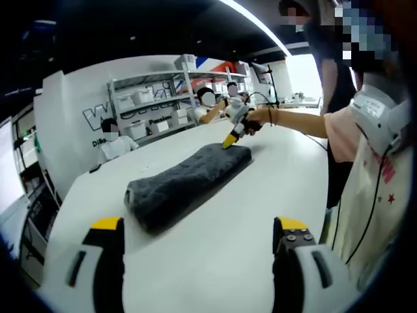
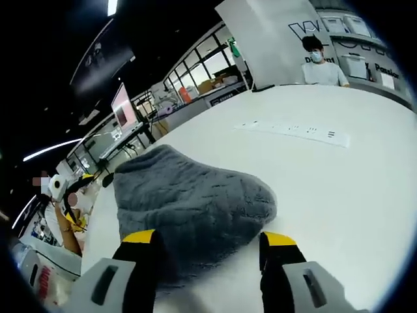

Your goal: Fold the towel on the table until its edges align and the towel forms a compact rectangular stack.

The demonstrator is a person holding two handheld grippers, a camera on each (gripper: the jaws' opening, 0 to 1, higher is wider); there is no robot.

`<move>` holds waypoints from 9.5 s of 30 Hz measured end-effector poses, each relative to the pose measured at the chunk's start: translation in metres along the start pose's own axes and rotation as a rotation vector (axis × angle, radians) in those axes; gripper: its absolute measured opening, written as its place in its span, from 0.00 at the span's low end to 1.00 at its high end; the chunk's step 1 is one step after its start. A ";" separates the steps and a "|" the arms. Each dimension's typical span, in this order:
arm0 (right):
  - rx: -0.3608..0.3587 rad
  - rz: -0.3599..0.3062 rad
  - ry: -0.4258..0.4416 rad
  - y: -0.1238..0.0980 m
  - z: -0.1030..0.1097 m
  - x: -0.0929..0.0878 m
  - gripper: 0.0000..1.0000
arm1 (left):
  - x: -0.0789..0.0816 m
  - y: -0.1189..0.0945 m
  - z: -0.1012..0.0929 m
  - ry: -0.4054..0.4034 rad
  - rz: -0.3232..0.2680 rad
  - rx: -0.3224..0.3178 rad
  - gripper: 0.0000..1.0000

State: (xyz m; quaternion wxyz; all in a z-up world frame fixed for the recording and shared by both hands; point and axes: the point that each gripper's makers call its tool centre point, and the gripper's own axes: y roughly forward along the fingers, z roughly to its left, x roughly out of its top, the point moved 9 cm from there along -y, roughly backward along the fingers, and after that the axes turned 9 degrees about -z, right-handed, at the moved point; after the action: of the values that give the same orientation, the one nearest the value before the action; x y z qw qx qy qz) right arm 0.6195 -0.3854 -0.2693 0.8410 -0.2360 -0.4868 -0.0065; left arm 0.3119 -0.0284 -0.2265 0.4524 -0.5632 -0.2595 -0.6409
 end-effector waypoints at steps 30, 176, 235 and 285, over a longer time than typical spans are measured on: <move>0.033 0.047 -0.073 0.013 -0.004 0.004 0.17 | 0.000 0.001 0.002 0.009 0.015 -0.001 0.99; -0.389 0.432 -0.183 -0.118 0.038 0.068 0.13 | -0.005 0.007 -0.008 0.009 0.012 -0.041 0.97; -0.330 0.690 -0.512 0.087 0.116 0.090 0.13 | -0.017 -0.029 -0.007 -0.006 0.028 0.035 0.95; -0.083 0.560 -0.548 0.097 0.103 0.040 0.24 | -0.019 -0.024 -0.007 0.007 0.064 0.024 0.92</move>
State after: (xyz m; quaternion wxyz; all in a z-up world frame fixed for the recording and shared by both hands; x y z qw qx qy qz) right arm 0.5796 -0.2490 -0.2312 0.6389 -0.3866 -0.6092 0.2669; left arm 0.2863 -0.0181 -0.2419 0.4801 -0.5635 -0.2474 -0.6251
